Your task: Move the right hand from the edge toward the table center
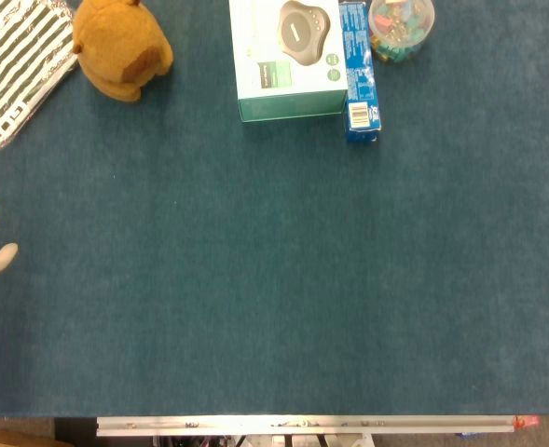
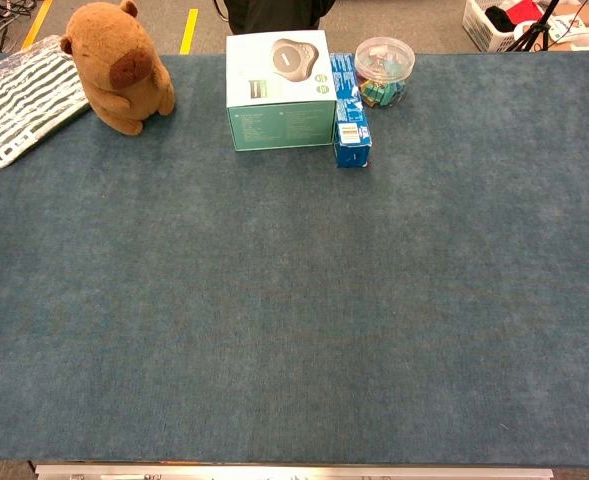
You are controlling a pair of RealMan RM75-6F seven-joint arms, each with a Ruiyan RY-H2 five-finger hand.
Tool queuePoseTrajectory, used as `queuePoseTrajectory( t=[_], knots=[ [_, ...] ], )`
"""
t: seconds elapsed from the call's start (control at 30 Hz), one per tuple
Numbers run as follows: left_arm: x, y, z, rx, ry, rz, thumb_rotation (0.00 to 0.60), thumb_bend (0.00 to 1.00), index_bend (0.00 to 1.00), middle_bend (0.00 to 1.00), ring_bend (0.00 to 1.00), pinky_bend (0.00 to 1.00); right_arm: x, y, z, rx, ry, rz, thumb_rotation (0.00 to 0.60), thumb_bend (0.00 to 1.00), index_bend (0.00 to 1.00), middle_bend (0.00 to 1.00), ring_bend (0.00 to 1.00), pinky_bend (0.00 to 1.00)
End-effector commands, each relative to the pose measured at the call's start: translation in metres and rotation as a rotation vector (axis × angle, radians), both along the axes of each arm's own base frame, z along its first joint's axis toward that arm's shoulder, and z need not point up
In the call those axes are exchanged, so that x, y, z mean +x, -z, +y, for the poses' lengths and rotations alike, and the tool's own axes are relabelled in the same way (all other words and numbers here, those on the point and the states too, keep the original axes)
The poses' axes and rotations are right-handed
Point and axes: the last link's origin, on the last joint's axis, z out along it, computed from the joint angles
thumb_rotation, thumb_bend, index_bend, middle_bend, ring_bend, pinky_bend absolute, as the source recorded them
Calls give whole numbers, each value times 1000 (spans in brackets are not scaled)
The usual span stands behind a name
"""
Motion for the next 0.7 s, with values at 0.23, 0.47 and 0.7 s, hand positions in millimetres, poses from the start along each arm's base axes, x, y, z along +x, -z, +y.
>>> queuePoseTrajectory(
  t=[0.23,0.47,0.7],
  knots=[
    [1,-1,-1,1,2,-8,600,0,578,555,512,447,5,4,-4,20,-20,-17,600,0,432,491,351,439],
    [0,-1,-2,0,2,-13,600,0,578,555,512,447,17,19,-15,73,-57,-91,600,0,432,491,351,439],
    [-2,-5,-6,4,-5,-29,600,0,578,555,512,447,35,45,-34,137,-107,-232,600,0,482,560,431,449]
  ],
)
